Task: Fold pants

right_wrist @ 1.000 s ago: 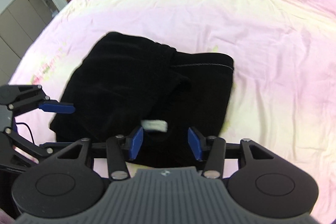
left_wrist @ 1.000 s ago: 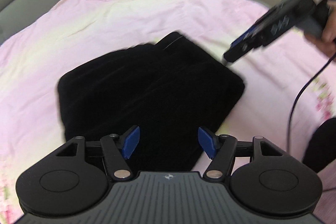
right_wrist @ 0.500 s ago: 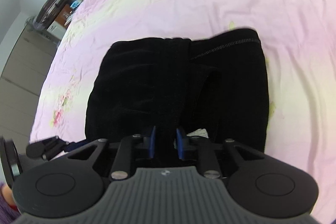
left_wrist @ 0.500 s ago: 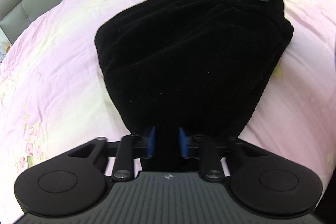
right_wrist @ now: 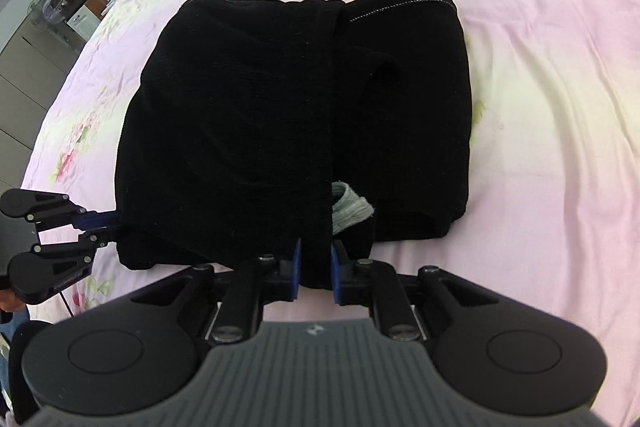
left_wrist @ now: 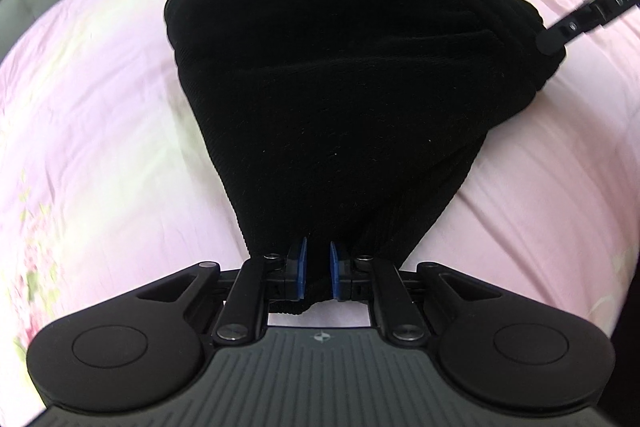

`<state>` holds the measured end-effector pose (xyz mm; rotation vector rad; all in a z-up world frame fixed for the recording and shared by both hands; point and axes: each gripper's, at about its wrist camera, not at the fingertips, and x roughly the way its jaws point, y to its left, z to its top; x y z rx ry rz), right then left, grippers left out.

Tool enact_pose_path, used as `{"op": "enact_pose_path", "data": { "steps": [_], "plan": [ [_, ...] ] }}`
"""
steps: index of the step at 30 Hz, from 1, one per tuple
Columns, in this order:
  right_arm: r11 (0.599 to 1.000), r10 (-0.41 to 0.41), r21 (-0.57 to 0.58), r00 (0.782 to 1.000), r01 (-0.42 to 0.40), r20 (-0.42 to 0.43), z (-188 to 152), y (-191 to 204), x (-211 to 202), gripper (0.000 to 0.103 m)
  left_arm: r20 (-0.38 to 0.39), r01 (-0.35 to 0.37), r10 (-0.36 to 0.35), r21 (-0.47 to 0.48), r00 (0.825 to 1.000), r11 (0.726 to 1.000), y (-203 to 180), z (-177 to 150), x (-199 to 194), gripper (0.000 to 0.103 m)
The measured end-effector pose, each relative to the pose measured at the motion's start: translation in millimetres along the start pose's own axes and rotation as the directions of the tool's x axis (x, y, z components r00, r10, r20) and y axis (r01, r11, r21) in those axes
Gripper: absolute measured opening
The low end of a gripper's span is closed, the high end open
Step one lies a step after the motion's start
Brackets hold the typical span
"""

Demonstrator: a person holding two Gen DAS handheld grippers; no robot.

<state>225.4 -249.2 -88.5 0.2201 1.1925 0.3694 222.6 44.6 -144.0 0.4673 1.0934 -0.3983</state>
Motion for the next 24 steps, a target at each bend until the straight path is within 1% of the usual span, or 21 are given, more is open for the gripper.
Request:
{"op": "enact_pose_path", "data": {
  "steps": [1,2,4,6,7,8,10,13,15,17,20,22,24],
  "plan": [
    [1.0,-0.001,-0.007,1.0,0.001,-0.001,2.6,1.3,-2.5,0.014,-0.001,0.009,-0.009,-0.008,1.0,1.0,4.1,1.5,-3.4,0.013],
    [1.0,0.006,-0.013,1.0,-0.006,-0.002,5.8,2.9,-6.1,0.017,-0.003,0.019,-0.019,-0.016,1.0,1.0,7.9,2.5,-6.3,0.013],
    [1.0,0.013,-0.009,1.0,-0.012,0.006,12.5,4.1,-14.4,0.029,0.015,0.044,-0.043,-0.04,0.999,0.998,20.3,5.5,-14.0,0.015],
    [1.0,0.027,-0.01,0.999,-0.027,0.039,20.7,4.9,-24.5,0.05,0.055,0.08,-0.076,-0.074,0.996,0.994,31.1,7.7,-25.8,0.017],
    [0.999,0.035,-0.004,0.998,-0.035,0.06,25.3,4.0,-28.4,0.054,0.081,0.095,-0.087,-0.095,0.993,0.991,38.2,9.3,-32.8,0.022],
    [0.999,0.045,0.006,0.996,-0.046,0.079,30.9,2.8,-31.1,0.062,0.107,0.108,-0.096,-0.119,0.99,0.987,44.3,11.8,-40.3,0.026],
    [0.997,0.059,0.043,0.992,-0.065,0.112,42.6,-0.5,-30.8,0.062,0.146,0.116,-0.091,-0.174,0.985,0.978,59.5,19.3,-46.0,0.031],
    [0.985,0.077,0.142,0.987,-0.097,0.141,64.1,-14.6,-21.1,0.063,0.165,0.094,-0.05,-0.275,0.985,0.957,82.0,34.6,-39.3,0.032],
    [0.967,0.097,0.221,0.985,-0.128,0.143,75.4,-26.2,-7.8,0.063,0.175,0.111,-0.051,-0.349,0.983,0.931,96.8,44.9,-30.1,0.033],
    [0.947,0.114,0.283,0.983,-0.151,0.141,85.4,-36.9,7.4,0.063,0.185,0.146,-0.075,-0.407,0.98,0.902,109.5,52.3,-19.9,0.033],
    [0.921,0.134,0.35,0.983,-0.17,0.125,94.6,-49.5,28.8,0.063,0.173,0.162,-0.091,-0.46,0.981,0.873,117.0,58.1,-6.6,0.033],
    [0.898,0.159,0.396,0.981,-0.192,0.114,98.7,-59.3,43.7,0.063,0.164,0.172,-0.105,-0.477,0.981,0.862,115.3,56.6,3.0,0.033],
    [0.871,0.189,0.439,0.976,-0.219,0.112,101.9,-68.4,57.5,0.063,0.163,0.175,-0.109,-0.48,0.981,0.86,111.3,55.8,8.4,0.033]
  ]
}}
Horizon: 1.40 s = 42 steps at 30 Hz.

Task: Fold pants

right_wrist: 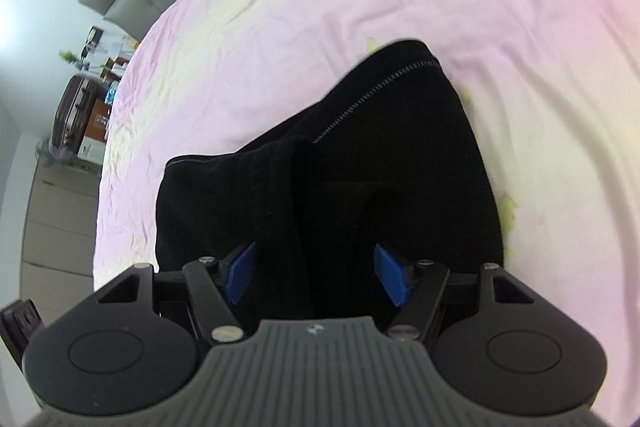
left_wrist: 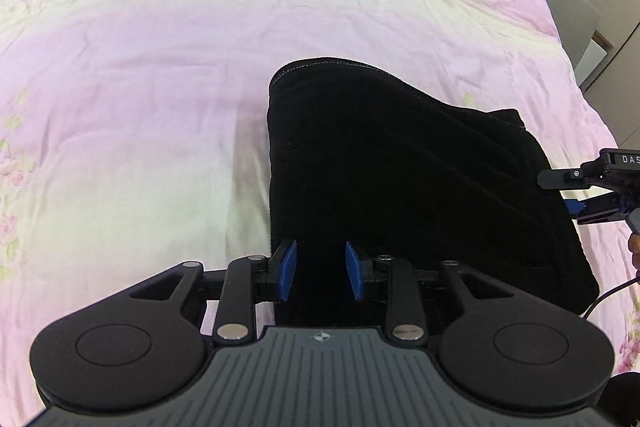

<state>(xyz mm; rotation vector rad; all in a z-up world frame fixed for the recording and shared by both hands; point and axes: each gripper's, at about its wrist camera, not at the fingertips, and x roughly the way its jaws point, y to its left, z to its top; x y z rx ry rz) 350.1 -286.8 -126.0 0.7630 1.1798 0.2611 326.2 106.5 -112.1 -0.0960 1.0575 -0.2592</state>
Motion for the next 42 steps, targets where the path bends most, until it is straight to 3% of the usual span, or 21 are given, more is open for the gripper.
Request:
{"op": "enact_pose_path", "data": {
  "steps": [2,5,9,13,17,24,29,36,42],
  "plan": [
    [0.999,0.039,0.033,0.999,-0.04,0.007,5.2,-6.1,7.6,0.063,0.0,0.002,-0.002,-0.004,1.0,1.0,-0.4,1.4,7.8,0.033],
    [0.998,0.06,0.013,0.998,-0.061,0.019,8.3,-0.2,12.3,0.029,0.001,0.0,0.0,-0.006,1.0,1.0,-0.4,3.2,10.9,0.033],
    [0.982,0.027,-0.189,0.998,-0.015,0.063,7.2,39.9,-3.6,0.016,0.022,-0.008,0.008,-0.011,1.0,1.0,0.6,3.9,7.4,0.033],
    [0.95,0.059,-0.311,0.988,-0.011,0.143,13.5,78.2,-35.4,0.013,0.085,-0.001,0.005,-0.04,0.996,0.999,-1.8,8.5,-0.2,0.033],
    [0.93,0.041,-0.366,0.978,0.038,0.206,30.1,90.2,-62.1,0.012,0.156,0.014,-0.007,-0.048,0.988,0.999,-12.9,23.1,-8.9,0.033],
    [0.95,-0.141,-0.251,0.971,0.188,0.194,43.2,19.5,-42.8,0.013,0.197,-0.014,0.014,0.0,0.98,1.0,-43.1,59.5,15.6,0.031],
    [0.93,-0.219,-0.249,0.952,0.27,0.214,43.6,-3.9,-27.1,0.012,0.156,-0.059,0.049,0.064,0.987,0.996,-54.8,73.2,49.5,0.031],
    [0.856,-0.318,-0.357,0.925,0.374,0.207,40.9,6.8,5.2,0.013,0.043,-0.086,0.087,-0.005,0.995,0.996,-47.5,79.8,100.1,0.029],
    [0.862,-0.321,-0.346,0.927,0.371,0.195,45.9,8.1,4.4,0.016,0.011,-0.166,0.165,0.056,0.986,0.985,-64.9,89.4,94.7,0.029]
  ]
}}
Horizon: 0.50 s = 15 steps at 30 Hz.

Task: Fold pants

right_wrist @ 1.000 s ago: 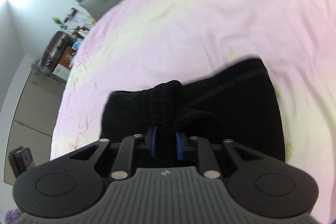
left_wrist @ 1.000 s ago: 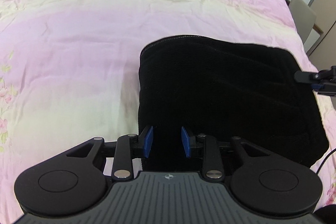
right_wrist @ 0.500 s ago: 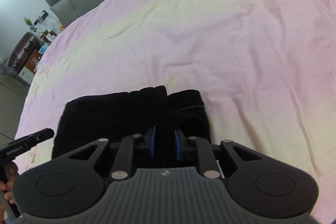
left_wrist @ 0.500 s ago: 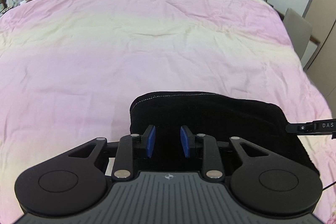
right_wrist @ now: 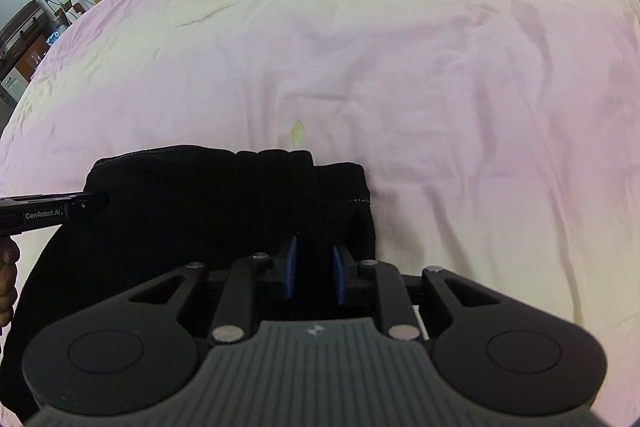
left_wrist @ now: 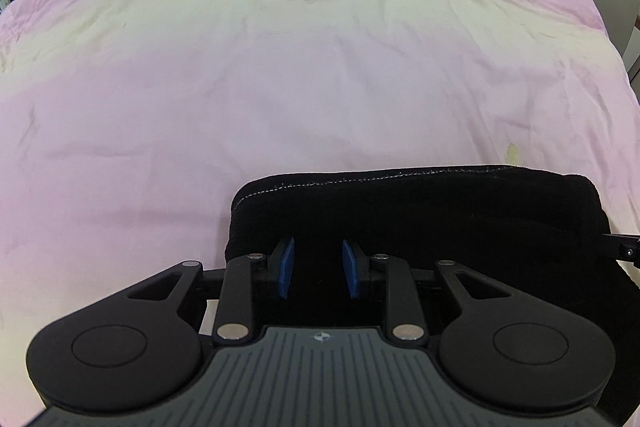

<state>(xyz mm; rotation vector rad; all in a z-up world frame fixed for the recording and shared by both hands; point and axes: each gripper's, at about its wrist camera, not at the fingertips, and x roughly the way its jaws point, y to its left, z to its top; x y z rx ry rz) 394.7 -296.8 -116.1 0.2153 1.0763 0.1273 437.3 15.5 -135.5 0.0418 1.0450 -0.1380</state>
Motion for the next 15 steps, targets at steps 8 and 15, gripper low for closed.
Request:
{"op": "enact_pose_path", "data": {
  "steps": [8,15],
  "plan": [
    [0.986,-0.035,-0.156,0.992,0.054,0.122,-26.1,26.2,-72.7,0.033,0.139,-0.033,0.011,0.159,0.99,0.987,-19.3,-43.3,-79.5,0.03],
    [0.954,0.001,-0.293,0.978,0.062,0.21,-85.2,54.4,-114.4,0.032,0.171,0.02,-0.062,0.233,0.983,0.972,-37.1,-107.3,-127.2,0.03]
  ]
}}
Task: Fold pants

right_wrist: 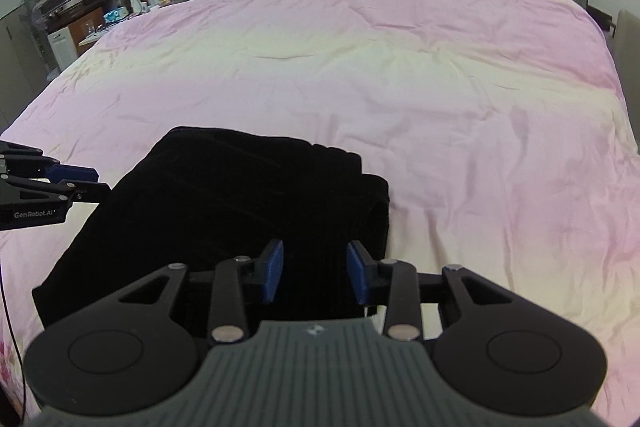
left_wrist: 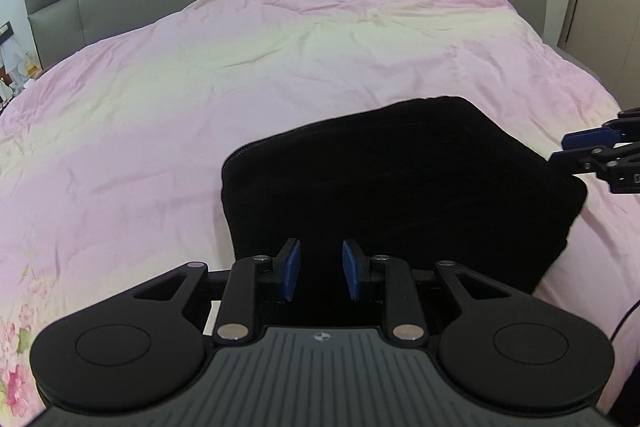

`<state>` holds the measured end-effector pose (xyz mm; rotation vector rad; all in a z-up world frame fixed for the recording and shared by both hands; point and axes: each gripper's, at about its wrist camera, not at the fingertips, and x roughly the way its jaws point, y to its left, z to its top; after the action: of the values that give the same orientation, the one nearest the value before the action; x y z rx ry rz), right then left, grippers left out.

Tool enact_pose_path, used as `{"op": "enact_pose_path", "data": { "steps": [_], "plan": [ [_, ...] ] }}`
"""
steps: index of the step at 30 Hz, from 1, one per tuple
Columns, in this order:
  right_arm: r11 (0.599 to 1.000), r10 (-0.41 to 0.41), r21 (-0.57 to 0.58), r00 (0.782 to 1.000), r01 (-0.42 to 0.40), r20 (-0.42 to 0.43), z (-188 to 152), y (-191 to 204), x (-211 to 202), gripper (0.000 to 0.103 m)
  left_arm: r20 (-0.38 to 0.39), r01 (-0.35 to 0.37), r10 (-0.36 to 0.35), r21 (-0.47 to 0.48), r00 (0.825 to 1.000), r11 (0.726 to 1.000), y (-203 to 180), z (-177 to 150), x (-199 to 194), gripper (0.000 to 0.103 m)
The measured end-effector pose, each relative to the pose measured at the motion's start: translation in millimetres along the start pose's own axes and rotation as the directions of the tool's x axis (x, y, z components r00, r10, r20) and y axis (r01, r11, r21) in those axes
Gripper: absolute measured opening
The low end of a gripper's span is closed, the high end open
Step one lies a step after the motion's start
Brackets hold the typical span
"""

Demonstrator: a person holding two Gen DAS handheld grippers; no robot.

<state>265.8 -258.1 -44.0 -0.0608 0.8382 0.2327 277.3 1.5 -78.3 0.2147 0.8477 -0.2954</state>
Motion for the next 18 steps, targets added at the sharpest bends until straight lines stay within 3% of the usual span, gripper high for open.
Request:
{"op": "enact_pose_path", "data": {
  "steps": [10,12,15,18],
  "plan": [
    [0.991,0.005,0.135,0.999,0.003,-0.054,-57.5,-8.7,31.9,0.034,-0.129,-0.007,-0.006,-0.098,0.992,0.995,0.4,-51.1,42.9,0.033],
    [0.99,-0.003,0.139,0.999,0.009,-0.048,-63.6,-6.0,35.8,0.035,-0.124,-0.01,0.0,-0.08,0.992,0.997,-0.8,-52.3,41.9,0.033],
    [0.991,-0.038,0.125,0.999,0.04,-0.022,-66.4,-0.2,33.6,0.035,-0.084,0.01,-0.021,-0.13,0.996,0.991,7.8,-48.8,15.5,0.034],
    [0.984,-0.031,0.176,1.0,0.03,0.0,-69.6,-5.5,33.8,0.036,-0.024,0.002,-0.005,-0.143,1.0,0.99,14.6,-61.5,-16.6,0.057]
  ]
}}
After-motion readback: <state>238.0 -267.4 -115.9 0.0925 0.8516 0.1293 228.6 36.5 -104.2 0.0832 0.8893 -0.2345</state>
